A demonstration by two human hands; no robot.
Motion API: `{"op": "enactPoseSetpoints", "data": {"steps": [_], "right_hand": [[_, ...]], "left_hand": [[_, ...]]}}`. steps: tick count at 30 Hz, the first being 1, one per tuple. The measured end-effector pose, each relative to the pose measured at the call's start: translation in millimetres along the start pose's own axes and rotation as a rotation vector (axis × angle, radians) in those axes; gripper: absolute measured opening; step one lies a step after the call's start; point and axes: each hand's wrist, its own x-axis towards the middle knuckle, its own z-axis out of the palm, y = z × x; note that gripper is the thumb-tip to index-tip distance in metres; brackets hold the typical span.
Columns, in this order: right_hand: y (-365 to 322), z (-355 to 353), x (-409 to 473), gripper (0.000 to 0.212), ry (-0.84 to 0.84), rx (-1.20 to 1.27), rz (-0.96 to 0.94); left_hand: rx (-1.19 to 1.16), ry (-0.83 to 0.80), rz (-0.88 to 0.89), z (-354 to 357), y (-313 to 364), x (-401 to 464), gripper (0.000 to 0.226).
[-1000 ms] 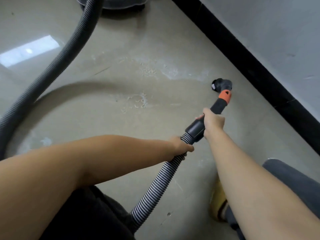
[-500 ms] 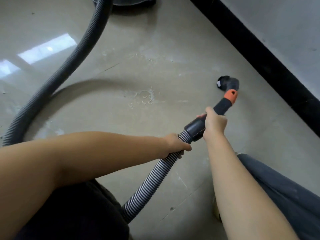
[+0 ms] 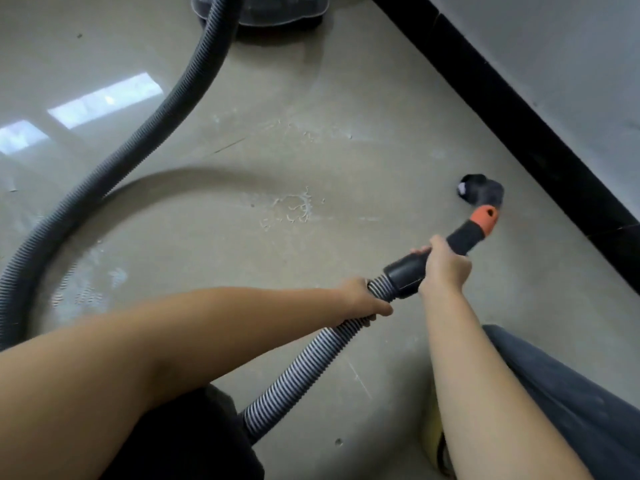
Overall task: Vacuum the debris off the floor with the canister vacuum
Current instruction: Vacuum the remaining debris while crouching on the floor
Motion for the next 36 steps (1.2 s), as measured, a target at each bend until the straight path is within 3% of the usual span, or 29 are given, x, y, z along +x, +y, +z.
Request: {"op": "enactPoseSetpoints", "data": {"steps": [2,4,10,12,14,18,20,22,27,29,31,36], "right_hand": [[-11,-1,17,0.019,0.035,0.032,-0.005],[-18,15,22,0.012,-0.069,-0.062,-0.033],[-19,67,-21,0.017,-0.771,-0.532,-0.089],[-15,68,-26,0.015,-0.862,-0.581,-0.081],[-14,61,-15,0.012,-0.704,-0.488,-0.098],[-19,44,9,0.014,-0.162,-0.198,-0.058],[-17,50,5,0.013,-0.133,-0.222,-0.063],[-13,70,-12,0.014,-0.302,-0.323,-0.088],[-2,123,-73,0.016,-0.985,-0.709,-0.126],[4,131,-79,0.019,-1.102,-0.779,-0.15],[9,133,-71,0.015,-0.993,-0.733,-0.193],[7,113,-25,0.021,-0.32,-0.304,-0.123]], "left_hand": [[-0.037,0.006,0.014,6,12,15,0.014],[-0.158,0.022,-0.021,12,16,21,0.014],[-0.496,0.141,-0.083,26,-7,6,0.017],[-0.51,0.107,-0.106,24,-10,3,0.017],[-0.457,0.073,-0.1,18,-5,5,0.018],[-0.262,0.066,-0.053,-3,11,15,0.018],[-0.267,0.088,-0.065,-9,9,14,0.018],[-0.372,0.13,-0.089,-12,-1,9,0.017],[-0.671,0.215,-0.137,-21,-30,-1,0.012],[-0.711,0.183,-0.122,-24,-32,1,0.015],[-0.657,0.161,-0.115,-29,-31,3,0.011],[-0.312,0.174,-0.055,-57,-14,14,0.017]]}}
